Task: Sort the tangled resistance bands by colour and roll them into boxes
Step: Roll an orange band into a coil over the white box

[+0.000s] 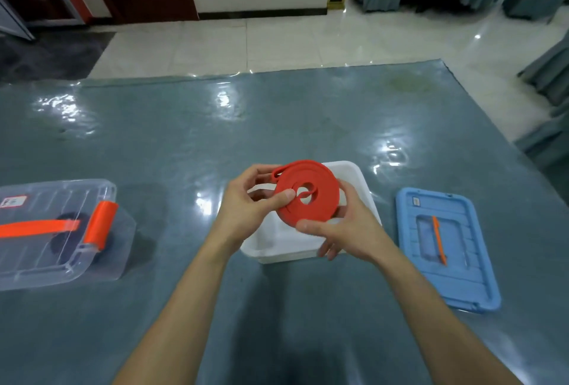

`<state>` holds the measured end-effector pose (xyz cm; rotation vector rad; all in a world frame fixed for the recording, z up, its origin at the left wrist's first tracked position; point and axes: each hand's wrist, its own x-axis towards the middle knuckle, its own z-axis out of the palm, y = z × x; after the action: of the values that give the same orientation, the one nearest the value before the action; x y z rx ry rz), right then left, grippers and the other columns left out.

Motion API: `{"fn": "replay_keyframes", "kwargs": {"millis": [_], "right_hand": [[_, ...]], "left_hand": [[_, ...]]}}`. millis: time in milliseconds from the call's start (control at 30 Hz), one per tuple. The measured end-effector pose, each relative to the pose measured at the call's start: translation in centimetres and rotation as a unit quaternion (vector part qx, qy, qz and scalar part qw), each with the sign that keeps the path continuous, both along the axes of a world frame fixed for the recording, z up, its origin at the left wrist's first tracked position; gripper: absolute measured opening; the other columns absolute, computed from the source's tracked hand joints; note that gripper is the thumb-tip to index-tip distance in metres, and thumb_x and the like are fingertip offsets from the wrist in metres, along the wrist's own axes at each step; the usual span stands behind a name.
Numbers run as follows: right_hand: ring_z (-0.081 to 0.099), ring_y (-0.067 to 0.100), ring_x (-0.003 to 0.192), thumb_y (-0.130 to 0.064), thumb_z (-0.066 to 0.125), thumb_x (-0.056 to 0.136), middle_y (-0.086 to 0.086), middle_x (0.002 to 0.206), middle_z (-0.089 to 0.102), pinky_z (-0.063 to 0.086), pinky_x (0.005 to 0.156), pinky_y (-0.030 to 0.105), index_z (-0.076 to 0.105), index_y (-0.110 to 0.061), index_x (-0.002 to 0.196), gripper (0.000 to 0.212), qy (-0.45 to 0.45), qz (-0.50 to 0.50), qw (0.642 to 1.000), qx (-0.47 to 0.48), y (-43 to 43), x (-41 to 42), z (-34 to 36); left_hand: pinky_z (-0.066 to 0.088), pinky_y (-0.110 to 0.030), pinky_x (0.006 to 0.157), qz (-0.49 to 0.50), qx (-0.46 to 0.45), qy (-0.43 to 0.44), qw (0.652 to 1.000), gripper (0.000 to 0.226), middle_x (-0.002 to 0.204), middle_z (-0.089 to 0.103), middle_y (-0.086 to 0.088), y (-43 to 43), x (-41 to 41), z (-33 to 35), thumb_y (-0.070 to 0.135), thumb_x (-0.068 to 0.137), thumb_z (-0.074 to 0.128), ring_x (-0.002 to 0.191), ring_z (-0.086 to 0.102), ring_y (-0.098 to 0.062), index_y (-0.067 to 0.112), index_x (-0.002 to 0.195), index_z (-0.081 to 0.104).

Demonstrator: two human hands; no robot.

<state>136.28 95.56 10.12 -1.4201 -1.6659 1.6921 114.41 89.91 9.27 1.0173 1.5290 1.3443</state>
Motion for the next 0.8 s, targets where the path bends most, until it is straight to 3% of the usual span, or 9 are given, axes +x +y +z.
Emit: {"fn": "replay_keyframes", "kwargs": {"millis": [33,100,167,300,367,467,567,633,800], "right_hand": [[0.079,0.023,0.081,-0.064,0.101,0.047,-0.011,0.112,0.072,0.060,0.063,0.032,0.042,-0.048,0.143,0.113,-0.097,0.042,0.991,0.080,0.4,0.5,0.0],[0.067,0.008,0.098,-0.072,0.094,0.043,-0.019,0.117,0.056,0.050,0.074,0.023,0.049,-0.046,0.132,0.103,-0.248,0.093,0.938,0.226,1.2,0.9,-0.4],[0.060,0.007,0.100,-0.064,0.092,0.048,-0.019,0.109,0.052,0.044,0.071,0.016,0.053,-0.041,0.120,0.085,-0.261,0.104,0.923,0.262,1.9,0.4,-0.9],[0.062,0.011,0.104,-0.056,0.087,0.049,-0.013,0.116,0.060,0.058,0.086,0.032,0.052,-0.031,0.129,0.090,-0.257,0.118,0.931,0.231,3.4,-0.6,-2.7],[0.063,0.014,0.099,-0.054,0.089,0.047,-0.009,0.113,0.060,0.059,0.084,0.037,0.051,-0.027,0.125,0.091,-0.290,0.130,0.924,0.213,4.1,-0.9,-3.6],[0.066,0.018,0.090,-0.049,0.096,0.046,-0.005,0.111,0.058,0.061,0.073,0.039,0.050,-0.022,0.122,0.092,-0.332,0.140,0.917,0.173,5.3,-1.5,-4.7],[0.075,0.019,0.059,-0.030,0.098,0.049,-0.001,0.106,0.062,0.063,0.049,0.037,0.050,-0.020,0.116,0.083,-0.324,0.141,0.931,0.095,6.3,-2.6,-6.1],[0.075,0.018,0.052,-0.022,0.097,0.049,0.004,0.103,0.068,0.060,0.043,0.034,0.050,-0.017,0.116,0.082,-0.345,0.137,0.927,0.060,6.7,-3.4,-7.3],[0.075,0.021,0.077,-0.028,0.097,0.045,0.009,0.121,0.061,0.067,0.064,0.037,0.042,-0.009,0.122,0.097,-0.422,0.143,0.895,0.032,6.9,-4.7,-10.6]], "left_hand": [[0.066,-0.034,0.088,-0.006,-0.013,0.000,1.000,0.053,0.120,0.078,0.003,0.2,-0.1,-0.4,0.039,0.072,0.099,0.090,0.080,-0.021,0.035,0.121,0.078],[0.067,-0.037,0.086,-0.018,-0.039,0.008,0.999,0.053,0.120,0.077,0.003,0.7,0.1,-1.2,0.036,0.072,0.100,0.089,0.079,-0.023,0.033,0.120,0.079],[0.068,-0.044,0.088,-0.017,-0.060,-0.001,0.998,0.048,0.121,0.076,0.001,1.3,0.3,-2.1,0.026,0.076,0.101,0.094,0.079,-0.027,0.031,0.119,0.079],[0.067,-0.050,0.092,-0.024,-0.115,0.017,0.993,0.042,0.123,0.075,-0.003,2.8,0.5,-3.7,0.021,0.083,0.096,0.103,0.079,-0.030,0.028,0.119,0.075],[0.066,-0.052,0.094,-0.036,-0.144,0.038,0.988,0.041,0.123,0.076,-0.003,3.6,0.9,-4.8,0.019,0.086,0.094,0.110,0.077,-0.027,0.023,0.119,0.071],[0.065,-0.054,0.095,-0.028,-0.189,0.061,0.980,0.040,0.124,0.075,-0.007,5.0,1.4,-6.5,0.015,0.087,0.092,0.119,0.072,-0.025,0.016,0.119,0.068],[0.066,-0.058,0.091,-0.006,-0.242,0.041,0.969,0.041,0.121,0.075,-0.017,6.5,1.6,-8.3,0.005,0.084,0.093,0.114,0.075,-0.038,0.013,0.118,0.072],[0.067,-0.057,0.089,-0.001,-0.272,0.041,0.961,0.044,0.118,0.077,-0.018,7.2,1.7,-9.5,0.001,0.082,0.094,0.111,0.076,-0.040,0.014,0.120,0.077],[0.067,-0.046,0.090,-0.030,-0.327,0.139,0.934,0.052,0.107,0.081,-0.003,8.6,1.4,-12.1,0.015,0.076,0.101,0.101,0.079,-0.027,0.021,0.124,0.082]]}}
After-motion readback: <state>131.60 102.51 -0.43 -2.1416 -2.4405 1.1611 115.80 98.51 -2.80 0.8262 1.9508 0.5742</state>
